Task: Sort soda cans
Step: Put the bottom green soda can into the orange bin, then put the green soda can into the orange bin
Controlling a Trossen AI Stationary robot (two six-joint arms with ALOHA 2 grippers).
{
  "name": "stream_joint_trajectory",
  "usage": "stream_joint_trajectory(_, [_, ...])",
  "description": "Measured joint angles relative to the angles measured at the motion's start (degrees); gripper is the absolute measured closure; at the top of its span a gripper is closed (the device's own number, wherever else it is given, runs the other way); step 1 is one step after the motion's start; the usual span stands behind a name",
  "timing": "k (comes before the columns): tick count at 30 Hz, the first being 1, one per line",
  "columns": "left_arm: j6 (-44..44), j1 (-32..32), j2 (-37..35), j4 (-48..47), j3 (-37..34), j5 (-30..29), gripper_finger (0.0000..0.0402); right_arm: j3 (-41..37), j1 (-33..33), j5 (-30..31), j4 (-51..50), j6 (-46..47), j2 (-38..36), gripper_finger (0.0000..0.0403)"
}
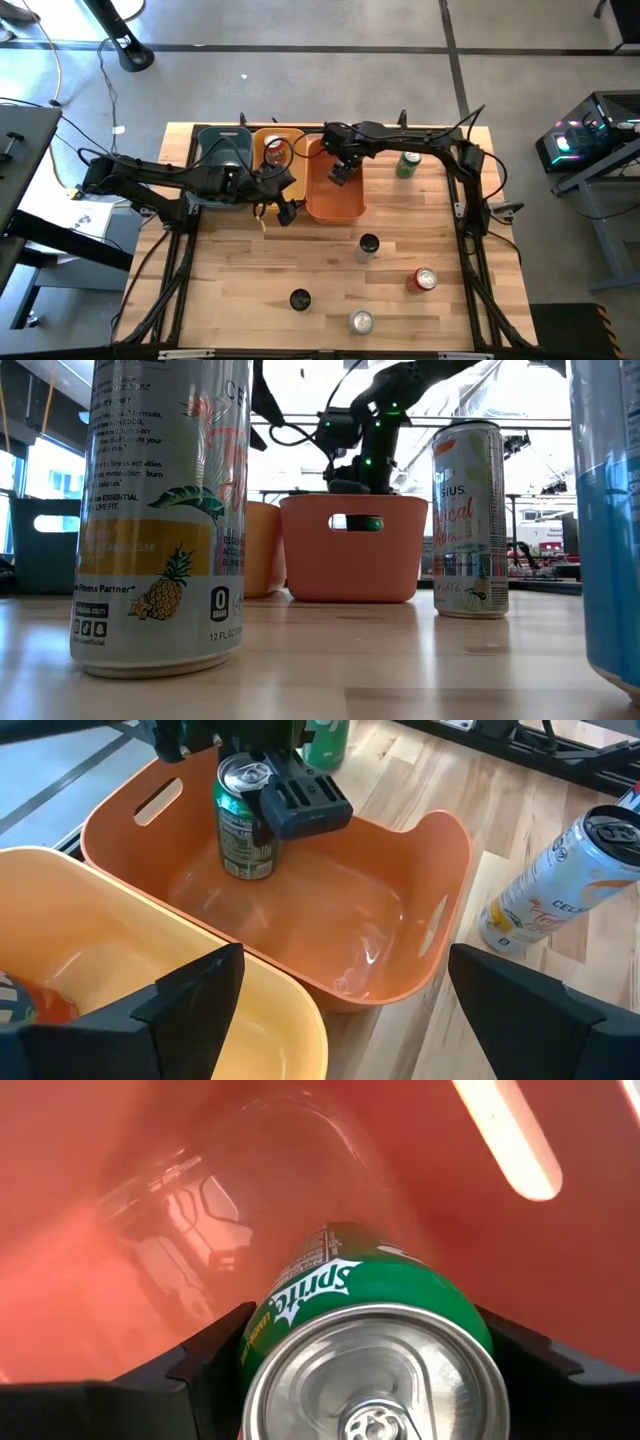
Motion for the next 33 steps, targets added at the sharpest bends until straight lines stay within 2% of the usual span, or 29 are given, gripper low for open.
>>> stream_joint_trajectory(3, [0.0,0.0,0.0,0.0,0.0,0.0,0.0057,0.0,0.0,-0.4,0.1,0.0,0.0,0.0114])
stream_joint_trajectory(6, [0.0,0.0,0.0,0.0,0.0,0.0,0.0057,-0.1,0.1,-0.6,0.4,0.0,0.1,0.0046])
stream_joint_trajectory(8, [0.0,0.0,0.0,0.0,0.0,0.0,0.0057,-0.1,0.1,-0.9,0.2,0.4,0.2,0.0021])
stream_joint_trajectory(14, [0.5,0.0,0.0,0.0,0.0,0.0,0.0057,3.6,0.1,-1.1,-0.5,0.5,0.2,0.0057])
stream_joint_trajectory(20, [2.0,0.0,0.0,-0.1,0.0,0.0,0.0057,11.7,0.1,-1.0,-7.6,-2.6,0.2,0.006])
stream_joint_trajectory(28, [5.6,0.1,0.0,-0.4,0.0,0.2,0.0057,21.4,-0.4,5.4,-19.6,-4.9,0.1,0.0059])
stream_joint_trajectory(30, [5.6,0.1,0.0,-1.5,0.0,0.3,0.0057,21.6,-0.8,6.6,-24.1,-4.9,-0.7,0.0059])
stream_joint_trajectory(33, [6.1,0.1,0.0,-3.7,0.0,0.4,0.0057,17.2,-1.6,7.9,-24.8,-4.9,-4.2,0.0058])
